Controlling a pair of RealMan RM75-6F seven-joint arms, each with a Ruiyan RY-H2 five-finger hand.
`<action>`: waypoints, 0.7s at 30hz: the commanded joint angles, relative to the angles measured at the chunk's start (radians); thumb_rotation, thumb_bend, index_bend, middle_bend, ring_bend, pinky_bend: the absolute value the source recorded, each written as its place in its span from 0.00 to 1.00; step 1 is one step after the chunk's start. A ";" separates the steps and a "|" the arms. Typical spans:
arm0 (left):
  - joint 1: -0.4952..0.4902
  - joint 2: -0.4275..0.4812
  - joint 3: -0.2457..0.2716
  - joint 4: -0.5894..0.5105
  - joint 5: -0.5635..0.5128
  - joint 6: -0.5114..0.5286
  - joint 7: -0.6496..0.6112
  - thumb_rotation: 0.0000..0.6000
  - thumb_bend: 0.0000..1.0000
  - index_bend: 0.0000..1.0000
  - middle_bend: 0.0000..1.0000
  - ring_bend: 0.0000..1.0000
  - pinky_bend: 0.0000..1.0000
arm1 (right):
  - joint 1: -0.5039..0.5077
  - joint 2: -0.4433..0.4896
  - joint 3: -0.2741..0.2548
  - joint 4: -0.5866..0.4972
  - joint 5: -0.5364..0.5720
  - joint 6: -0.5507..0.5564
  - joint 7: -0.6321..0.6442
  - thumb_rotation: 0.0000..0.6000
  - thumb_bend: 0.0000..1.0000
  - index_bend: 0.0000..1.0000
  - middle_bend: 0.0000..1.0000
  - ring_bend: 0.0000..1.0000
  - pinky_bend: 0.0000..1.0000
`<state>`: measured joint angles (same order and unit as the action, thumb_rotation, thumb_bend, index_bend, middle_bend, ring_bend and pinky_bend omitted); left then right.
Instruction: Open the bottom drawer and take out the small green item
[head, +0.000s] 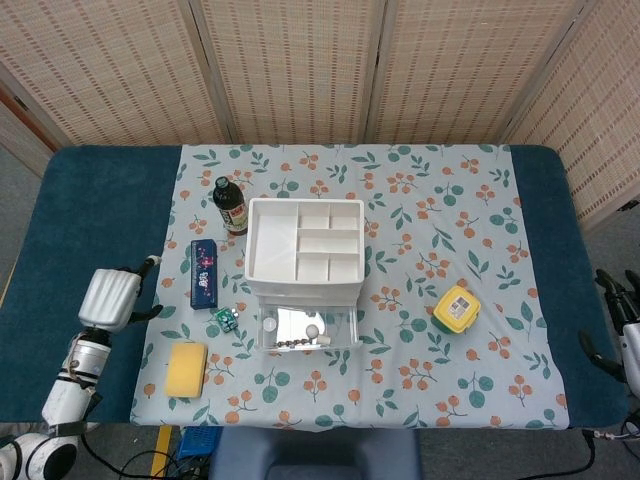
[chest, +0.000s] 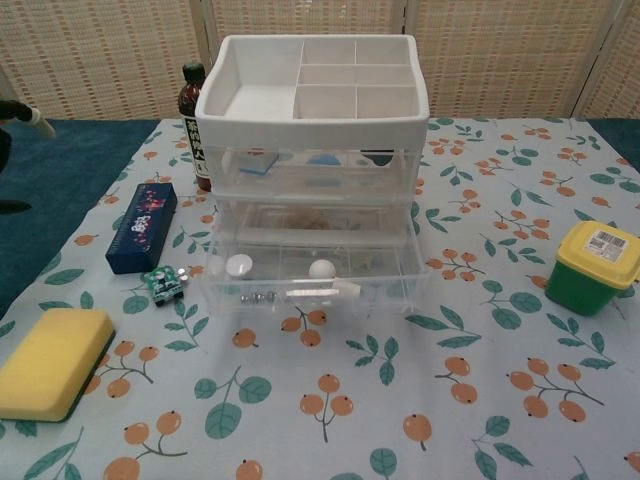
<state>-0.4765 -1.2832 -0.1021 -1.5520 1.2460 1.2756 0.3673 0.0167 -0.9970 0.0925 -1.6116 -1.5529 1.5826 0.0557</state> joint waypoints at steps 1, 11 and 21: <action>0.058 0.033 -0.008 -0.048 -0.034 0.062 -0.020 1.00 0.15 0.23 0.56 0.49 0.65 | 0.017 0.015 -0.020 0.002 -0.007 -0.044 0.031 1.00 0.38 0.01 0.19 0.10 0.05; 0.204 0.079 0.030 -0.128 -0.020 0.224 -0.029 1.00 0.15 0.22 0.51 0.45 0.58 | 0.033 -0.025 -0.052 0.022 -0.051 -0.072 0.064 1.00 0.39 0.01 0.19 0.10 0.05; 0.285 0.096 0.081 -0.204 0.112 0.324 -0.019 1.00 0.15 0.22 0.51 0.45 0.58 | 0.017 -0.071 -0.058 0.037 -0.044 -0.044 0.053 1.00 0.39 0.01 0.19 0.10 0.05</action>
<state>-0.2029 -1.1830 -0.0285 -1.7491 1.3370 1.5871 0.3551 0.0341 -1.0678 0.0345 -1.5745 -1.5971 1.5388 0.1082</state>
